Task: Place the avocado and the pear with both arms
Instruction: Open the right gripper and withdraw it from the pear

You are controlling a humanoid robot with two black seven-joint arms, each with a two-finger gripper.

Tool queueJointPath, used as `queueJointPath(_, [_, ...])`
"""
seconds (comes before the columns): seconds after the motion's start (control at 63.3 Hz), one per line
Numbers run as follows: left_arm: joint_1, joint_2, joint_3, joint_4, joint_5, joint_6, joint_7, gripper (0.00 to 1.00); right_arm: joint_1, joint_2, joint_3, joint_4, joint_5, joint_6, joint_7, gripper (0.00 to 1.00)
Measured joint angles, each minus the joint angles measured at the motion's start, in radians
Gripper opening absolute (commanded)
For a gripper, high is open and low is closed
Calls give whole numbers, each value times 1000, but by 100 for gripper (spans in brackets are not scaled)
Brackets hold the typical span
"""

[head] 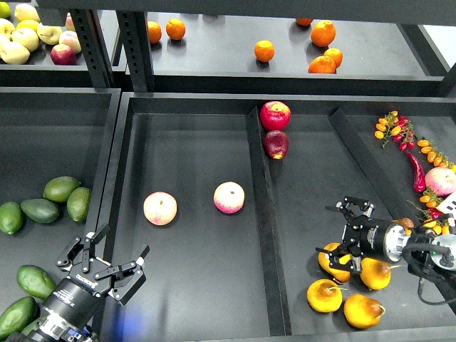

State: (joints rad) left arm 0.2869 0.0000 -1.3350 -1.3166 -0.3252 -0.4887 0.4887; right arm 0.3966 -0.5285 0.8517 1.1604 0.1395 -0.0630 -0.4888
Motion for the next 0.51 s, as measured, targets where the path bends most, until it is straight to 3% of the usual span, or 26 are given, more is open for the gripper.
queueJointPath(0.284, [1, 0, 0, 1, 0, 0, 0, 99, -1, 215, 229, -20, -6, -85, 0, 99])
queueJointPath(0.505, [1, 0, 0, 2, 0, 0, 0, 99, -22, 349, 348, -58, -8, -90, 0, 99])
